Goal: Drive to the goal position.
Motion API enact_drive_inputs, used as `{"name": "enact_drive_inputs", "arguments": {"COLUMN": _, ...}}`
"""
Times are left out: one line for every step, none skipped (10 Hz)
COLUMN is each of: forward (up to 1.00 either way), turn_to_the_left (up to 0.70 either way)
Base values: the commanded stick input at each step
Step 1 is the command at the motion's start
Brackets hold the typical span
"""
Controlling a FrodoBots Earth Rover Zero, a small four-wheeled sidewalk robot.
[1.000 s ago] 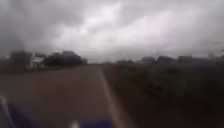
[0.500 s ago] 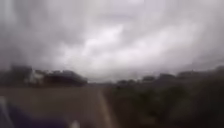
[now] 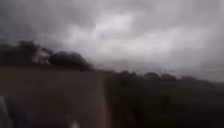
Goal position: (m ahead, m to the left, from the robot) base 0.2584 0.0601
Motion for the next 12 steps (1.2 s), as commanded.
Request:
{"name": "enact_drive_inputs", "arguments": {"forward": 0.85, "turn_to_the_left": 0.0}}
{"name": "enact_drive_inputs", "arguments": {"forward": 0.85, "turn_to_the_left": 0.0}}
{"name": "enact_drive_inputs", "arguments": {"forward": 0.85, "turn_to_the_left": 0.0}}
{"name": "enact_drive_inputs", "arguments": {"forward": 0.69, "turn_to_the_left": 0.0}}
{"name": "enact_drive_inputs", "arguments": {"forward": 0.51, "turn_to_the_left": 0.0}}
{"name": "enact_drive_inputs", "arguments": {"forward": 0.32, "turn_to_the_left": 0.0}}
{"name": "enact_drive_inputs", "arguments": {"forward": 0.14, "turn_to_the_left": 0.0}}
{"name": "enact_drive_inputs", "arguments": {"forward": 0.0, "turn_to_the_left": 0.0}}
{"name": "enact_drive_inputs", "arguments": {"forward": 0.0, "turn_to_the_left": 0.0}}
{"name": "enact_drive_inputs", "arguments": {"forward": 0.0, "turn_to_the_left": 0.0}}
{"name": "enact_drive_inputs", "arguments": {"forward": 0.0, "turn_to_the_left": 0.0}}
{"name": "enact_drive_inputs", "arguments": {"forward": 0.0, "turn_to_the_left": 0.0}}
